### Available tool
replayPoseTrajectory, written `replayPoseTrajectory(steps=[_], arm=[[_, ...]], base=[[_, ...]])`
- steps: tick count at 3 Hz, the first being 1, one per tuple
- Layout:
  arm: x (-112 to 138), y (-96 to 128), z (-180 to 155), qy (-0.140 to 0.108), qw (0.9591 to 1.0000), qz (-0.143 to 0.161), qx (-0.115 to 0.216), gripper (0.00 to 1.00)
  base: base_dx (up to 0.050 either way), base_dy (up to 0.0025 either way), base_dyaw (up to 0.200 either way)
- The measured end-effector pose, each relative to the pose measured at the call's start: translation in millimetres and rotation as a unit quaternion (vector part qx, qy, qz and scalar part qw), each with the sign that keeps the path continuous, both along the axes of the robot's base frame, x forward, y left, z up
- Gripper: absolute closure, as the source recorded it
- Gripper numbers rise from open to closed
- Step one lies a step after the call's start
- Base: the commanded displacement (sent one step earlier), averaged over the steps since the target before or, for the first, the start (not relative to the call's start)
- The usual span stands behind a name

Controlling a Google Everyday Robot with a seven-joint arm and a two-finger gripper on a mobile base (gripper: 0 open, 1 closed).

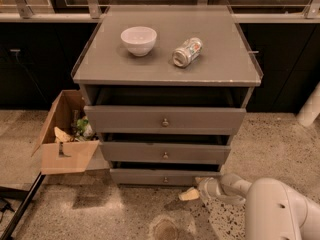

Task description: Close bottom drawer

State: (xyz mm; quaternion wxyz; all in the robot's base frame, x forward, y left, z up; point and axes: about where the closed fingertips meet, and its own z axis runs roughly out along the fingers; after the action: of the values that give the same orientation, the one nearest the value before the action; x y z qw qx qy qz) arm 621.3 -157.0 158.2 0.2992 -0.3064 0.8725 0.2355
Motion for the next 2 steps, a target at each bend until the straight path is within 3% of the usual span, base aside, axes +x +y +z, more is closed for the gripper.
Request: replayPoseTrajectory(steps=[2], arm=[[-10.4, -4.3, 4.7, -0.003, 0.9999, 0.01, 0.012, 0.0]], base=[[0.0, 0.0, 0.0]])
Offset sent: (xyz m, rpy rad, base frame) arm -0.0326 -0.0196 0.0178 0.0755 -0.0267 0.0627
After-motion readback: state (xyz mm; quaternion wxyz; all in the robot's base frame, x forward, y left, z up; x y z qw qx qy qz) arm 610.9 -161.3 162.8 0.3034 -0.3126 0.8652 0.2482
